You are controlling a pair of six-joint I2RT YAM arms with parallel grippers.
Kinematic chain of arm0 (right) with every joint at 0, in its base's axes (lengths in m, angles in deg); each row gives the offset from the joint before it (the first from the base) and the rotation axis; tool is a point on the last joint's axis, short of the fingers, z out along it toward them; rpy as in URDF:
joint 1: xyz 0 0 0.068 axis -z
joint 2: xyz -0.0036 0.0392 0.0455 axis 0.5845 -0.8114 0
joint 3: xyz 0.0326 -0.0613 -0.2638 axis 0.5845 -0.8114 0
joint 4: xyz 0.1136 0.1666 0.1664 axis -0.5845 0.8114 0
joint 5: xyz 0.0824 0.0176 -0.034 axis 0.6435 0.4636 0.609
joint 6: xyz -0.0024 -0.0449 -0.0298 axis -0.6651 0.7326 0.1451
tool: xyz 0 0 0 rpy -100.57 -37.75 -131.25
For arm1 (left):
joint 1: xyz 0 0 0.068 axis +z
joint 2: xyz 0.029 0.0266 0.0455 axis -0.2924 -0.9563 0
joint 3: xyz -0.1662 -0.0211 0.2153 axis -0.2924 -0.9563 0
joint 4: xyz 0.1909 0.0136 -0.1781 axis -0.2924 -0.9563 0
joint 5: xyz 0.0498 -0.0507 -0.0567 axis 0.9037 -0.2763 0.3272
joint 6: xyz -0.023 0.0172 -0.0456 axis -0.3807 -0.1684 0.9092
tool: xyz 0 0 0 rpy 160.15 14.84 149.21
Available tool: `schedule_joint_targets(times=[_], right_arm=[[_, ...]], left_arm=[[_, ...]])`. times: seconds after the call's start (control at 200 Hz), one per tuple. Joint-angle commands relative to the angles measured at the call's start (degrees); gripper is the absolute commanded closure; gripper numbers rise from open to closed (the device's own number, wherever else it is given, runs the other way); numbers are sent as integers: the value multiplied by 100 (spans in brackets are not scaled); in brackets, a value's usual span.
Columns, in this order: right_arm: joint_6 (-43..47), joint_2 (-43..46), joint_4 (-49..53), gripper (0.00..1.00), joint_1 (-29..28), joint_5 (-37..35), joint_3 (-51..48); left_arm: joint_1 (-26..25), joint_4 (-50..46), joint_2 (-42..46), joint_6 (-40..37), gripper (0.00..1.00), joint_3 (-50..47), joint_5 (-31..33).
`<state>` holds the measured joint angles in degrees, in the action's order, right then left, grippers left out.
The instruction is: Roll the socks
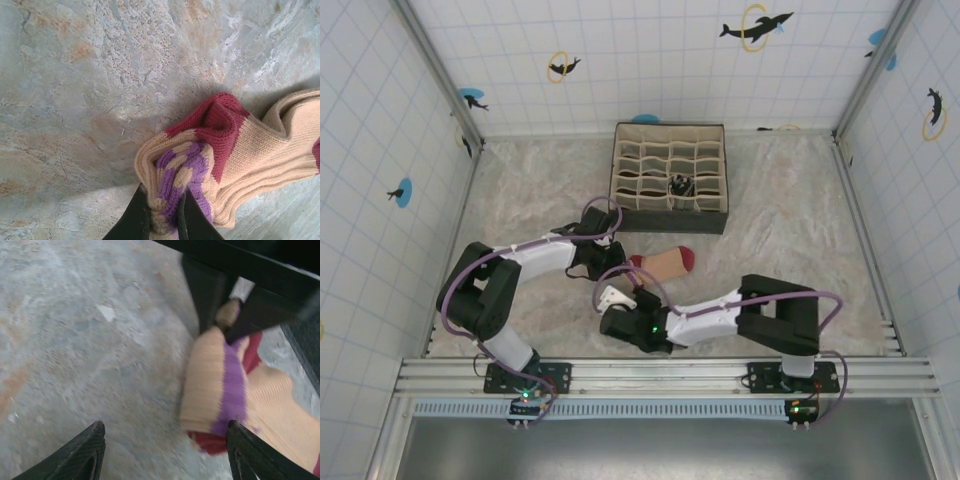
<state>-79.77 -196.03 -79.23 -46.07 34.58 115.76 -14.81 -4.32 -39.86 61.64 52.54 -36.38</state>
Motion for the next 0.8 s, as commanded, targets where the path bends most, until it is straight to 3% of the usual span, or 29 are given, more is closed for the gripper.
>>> schedule_joint_targets(times=[0.0,0.235,0.48,0.671,0.756,0.796], right_arm=[[422,-378,100,34,-76,-781,323],[416,-714,71,36,27,-934,357],[191,-819,2,49,271,-722,333],[-168,-637,-46,87,447,-236,77],[-279,-585,4,100,484,-22,14],[-363,-564,48,100,523,98,-4]], left_arm=[[30,-530,-69,-141,100,45,26],[58,-597,-4,-191,100,-4,57],[57,-545,43,-156,100,-63,20],[64,-498,167,-165,100,-170,-12],[62,-474,232,-165,99,-175,-11],[67,-440,262,-165,96,-173,-40]])
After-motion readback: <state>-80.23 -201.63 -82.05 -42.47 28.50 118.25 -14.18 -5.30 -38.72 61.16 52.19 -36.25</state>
